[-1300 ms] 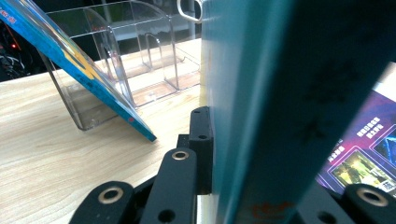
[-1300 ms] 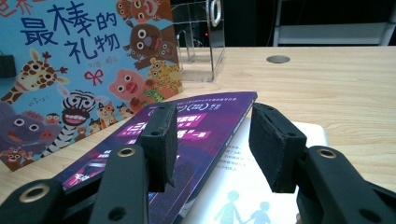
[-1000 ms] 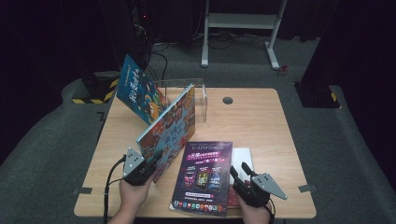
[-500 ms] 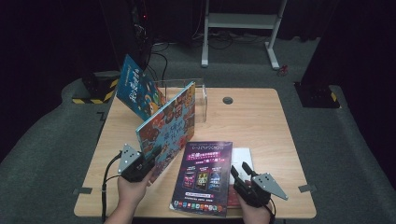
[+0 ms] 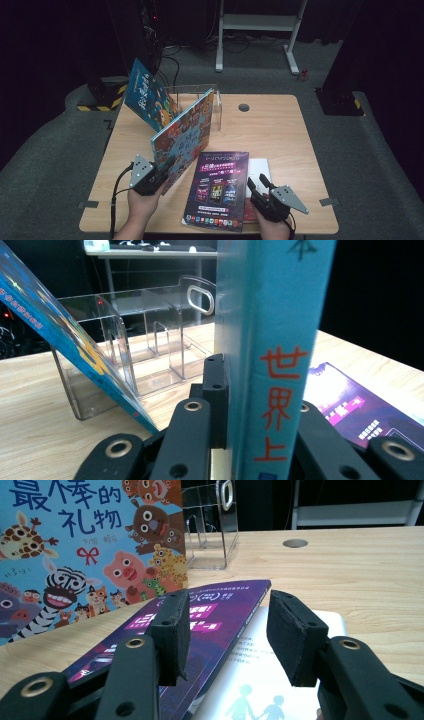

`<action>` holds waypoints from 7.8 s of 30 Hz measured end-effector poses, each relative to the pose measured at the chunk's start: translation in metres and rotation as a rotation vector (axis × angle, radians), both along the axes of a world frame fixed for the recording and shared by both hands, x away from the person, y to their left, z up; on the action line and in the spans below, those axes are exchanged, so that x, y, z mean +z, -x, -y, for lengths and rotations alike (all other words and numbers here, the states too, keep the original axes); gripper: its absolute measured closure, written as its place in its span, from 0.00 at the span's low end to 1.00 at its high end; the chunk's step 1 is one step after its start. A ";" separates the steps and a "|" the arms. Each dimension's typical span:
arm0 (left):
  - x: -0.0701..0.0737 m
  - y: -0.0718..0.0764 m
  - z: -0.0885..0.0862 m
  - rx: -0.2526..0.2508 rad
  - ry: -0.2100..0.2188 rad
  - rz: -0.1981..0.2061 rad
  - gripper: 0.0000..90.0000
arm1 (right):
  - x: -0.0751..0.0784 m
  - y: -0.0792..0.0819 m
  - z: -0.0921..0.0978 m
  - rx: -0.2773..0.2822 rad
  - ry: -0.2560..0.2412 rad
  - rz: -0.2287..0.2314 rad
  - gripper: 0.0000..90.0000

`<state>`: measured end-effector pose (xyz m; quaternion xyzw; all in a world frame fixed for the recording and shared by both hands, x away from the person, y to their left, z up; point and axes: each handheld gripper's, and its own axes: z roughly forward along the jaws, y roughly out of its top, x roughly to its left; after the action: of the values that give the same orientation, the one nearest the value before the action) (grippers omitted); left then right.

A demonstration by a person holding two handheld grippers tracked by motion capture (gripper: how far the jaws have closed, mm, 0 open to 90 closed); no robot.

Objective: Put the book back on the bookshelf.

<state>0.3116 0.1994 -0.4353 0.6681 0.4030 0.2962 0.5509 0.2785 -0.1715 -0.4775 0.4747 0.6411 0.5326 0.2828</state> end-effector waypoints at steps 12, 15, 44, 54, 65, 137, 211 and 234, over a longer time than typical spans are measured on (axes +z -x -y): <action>0.007 -0.003 0.001 -0.014 0.002 0.021 0.90 | -0.001 0.000 -0.001 0.003 0.003 -0.006 0.58; 0.013 -0.007 -0.002 -0.013 0.057 0.030 0.90 | -0.001 0.000 0.000 0.001 0.001 -0.004 0.58; 0.044 0.016 -0.033 0.079 0.217 0.182 0.90 | 0.001 0.001 0.003 -0.006 -0.001 0.004 0.58; 0.061 0.024 -0.052 0.157 0.238 0.230 0.90 | 0.001 0.001 0.004 -0.010 -0.002 0.004 0.58; 0.084 0.031 -0.067 0.254 0.254 0.304 0.90 | 0.001 0.001 0.003 -0.010 -0.004 0.001 0.58; 0.014 -0.115 0.002 0.495 0.107 0.197 0.90 | -0.001 0.001 0.011 -0.015 -0.033 -0.010 0.59; -0.031 -0.088 0.001 0.387 0.128 -0.029 0.80 | -0.002 0.001 0.004 0.003 -0.015 -0.012 0.59; -0.037 -0.083 -0.010 0.365 0.058 -0.031 0.75 | -0.003 -0.001 0.003 0.003 -0.010 -0.016 0.59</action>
<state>0.3949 0.2098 -0.4728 0.5721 0.5343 0.3695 0.5006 0.2794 -0.1743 -0.4805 0.4793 0.6413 0.5326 0.2746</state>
